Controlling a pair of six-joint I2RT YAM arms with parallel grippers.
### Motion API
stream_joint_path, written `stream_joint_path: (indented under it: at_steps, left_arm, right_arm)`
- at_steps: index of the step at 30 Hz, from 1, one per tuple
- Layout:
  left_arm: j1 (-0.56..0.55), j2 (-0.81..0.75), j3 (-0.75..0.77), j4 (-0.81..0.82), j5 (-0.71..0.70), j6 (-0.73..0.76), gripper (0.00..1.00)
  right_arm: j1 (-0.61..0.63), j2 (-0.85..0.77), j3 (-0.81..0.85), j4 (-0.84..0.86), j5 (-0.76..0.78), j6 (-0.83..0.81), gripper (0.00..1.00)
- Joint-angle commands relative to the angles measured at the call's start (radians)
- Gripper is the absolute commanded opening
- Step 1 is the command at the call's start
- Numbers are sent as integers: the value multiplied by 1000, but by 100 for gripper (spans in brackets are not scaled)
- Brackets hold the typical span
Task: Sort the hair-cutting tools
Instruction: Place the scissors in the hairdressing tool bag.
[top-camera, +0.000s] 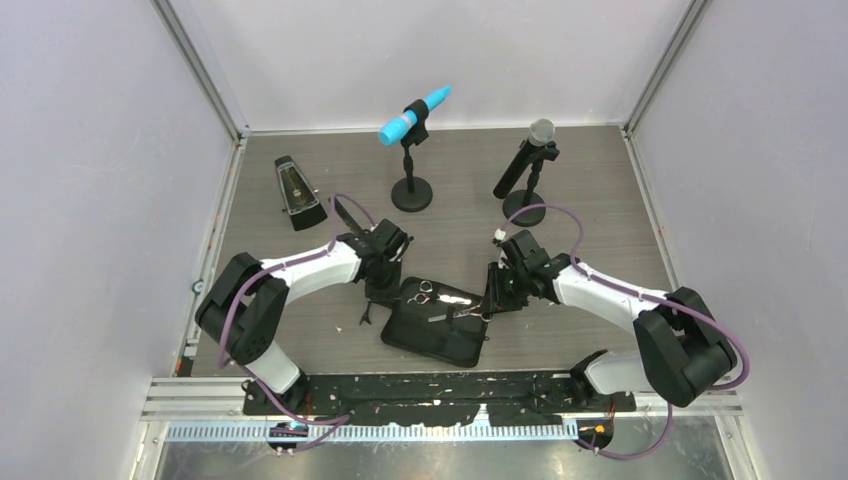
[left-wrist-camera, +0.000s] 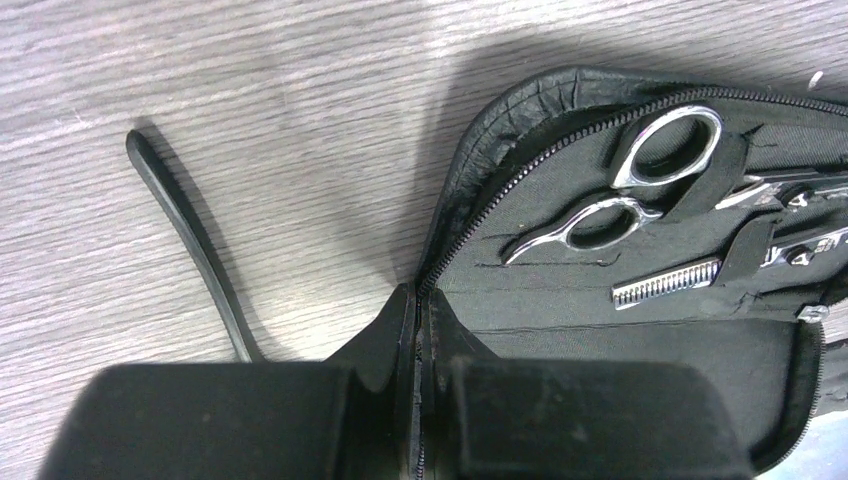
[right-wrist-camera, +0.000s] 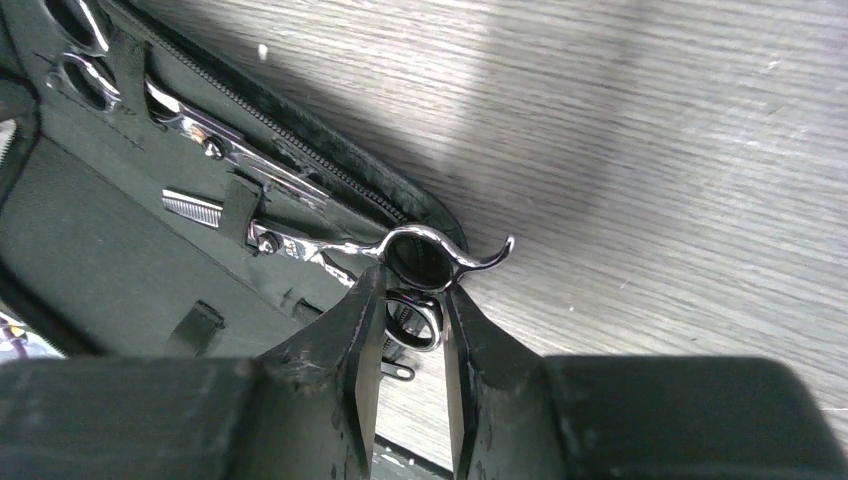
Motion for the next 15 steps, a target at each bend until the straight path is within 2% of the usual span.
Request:
stream_joint_path:
  at_steps: [1, 7, 12, 15]
  left_arm:
    - [4, -64, -14, 56, 24, -44, 0]
    - [4, -109, -68, 104, 35, -121, 0]
    - [3, -156, -143, 229, 78, -228, 0]
    - [4, -178, -191, 319, 119, -300, 0]
  right_arm:
    - [34, -56, 8, 53, 18, 103, 22]
    - [53, -136, -11, 52, 39, 227, 7]
    - [67, -201, -66, 89, 41, 320, 5]
    - [71, -235, -142, 168, 60, 376, 5]
